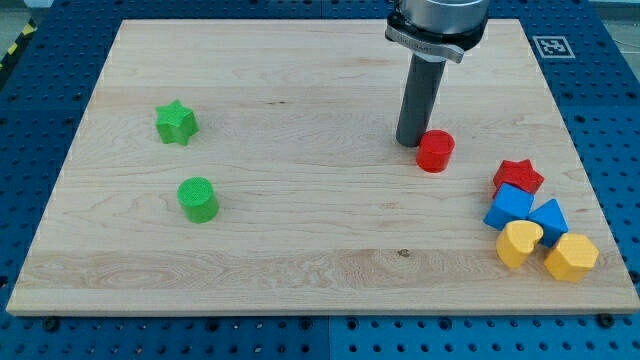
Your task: Move arm at center of the board
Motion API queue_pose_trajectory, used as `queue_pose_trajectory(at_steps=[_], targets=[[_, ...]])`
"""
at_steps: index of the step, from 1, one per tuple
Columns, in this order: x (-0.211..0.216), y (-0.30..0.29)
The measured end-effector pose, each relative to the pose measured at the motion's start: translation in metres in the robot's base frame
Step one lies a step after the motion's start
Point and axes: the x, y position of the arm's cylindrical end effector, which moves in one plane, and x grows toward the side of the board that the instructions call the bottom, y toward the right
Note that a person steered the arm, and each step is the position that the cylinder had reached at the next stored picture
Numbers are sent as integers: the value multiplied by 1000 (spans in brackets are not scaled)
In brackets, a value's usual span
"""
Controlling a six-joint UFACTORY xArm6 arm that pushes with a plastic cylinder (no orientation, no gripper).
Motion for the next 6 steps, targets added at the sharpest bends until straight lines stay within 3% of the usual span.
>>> queue_pose_trajectory(at_steps=[5, 6], targets=[[8, 6], [27, 18]])
